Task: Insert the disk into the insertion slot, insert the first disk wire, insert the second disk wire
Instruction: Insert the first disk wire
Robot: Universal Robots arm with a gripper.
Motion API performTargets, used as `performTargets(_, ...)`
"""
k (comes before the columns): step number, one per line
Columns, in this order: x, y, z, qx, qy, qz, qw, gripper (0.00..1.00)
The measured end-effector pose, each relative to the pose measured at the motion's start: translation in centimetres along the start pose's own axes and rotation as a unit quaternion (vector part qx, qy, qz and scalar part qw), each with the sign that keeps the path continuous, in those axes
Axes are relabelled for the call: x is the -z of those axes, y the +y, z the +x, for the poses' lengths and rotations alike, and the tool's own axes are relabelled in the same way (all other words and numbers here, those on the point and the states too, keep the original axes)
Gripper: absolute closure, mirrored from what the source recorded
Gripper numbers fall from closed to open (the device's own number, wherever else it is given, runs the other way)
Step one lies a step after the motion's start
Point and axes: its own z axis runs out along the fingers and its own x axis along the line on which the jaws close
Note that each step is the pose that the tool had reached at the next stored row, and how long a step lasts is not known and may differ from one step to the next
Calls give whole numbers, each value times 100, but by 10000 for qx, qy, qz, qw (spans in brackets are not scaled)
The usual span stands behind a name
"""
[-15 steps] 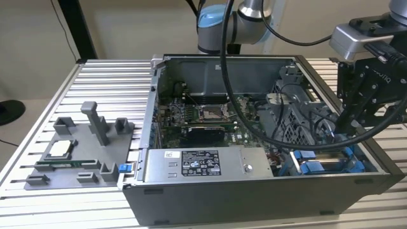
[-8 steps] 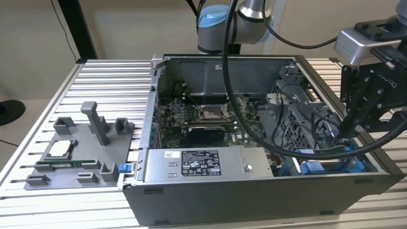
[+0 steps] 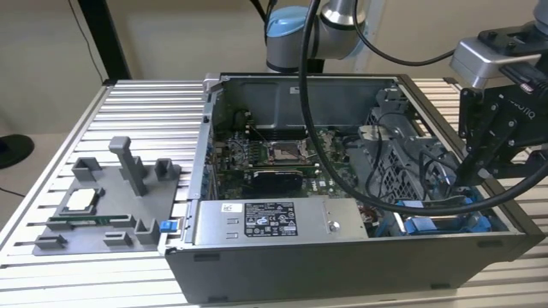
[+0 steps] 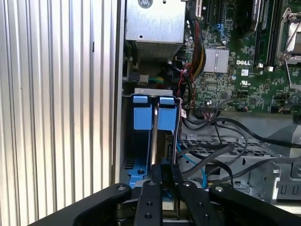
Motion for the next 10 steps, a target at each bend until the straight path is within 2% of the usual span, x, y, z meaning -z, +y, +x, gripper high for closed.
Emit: performTargets(10, -8, -21, 25, -3, 0, 0, 10000, 100)
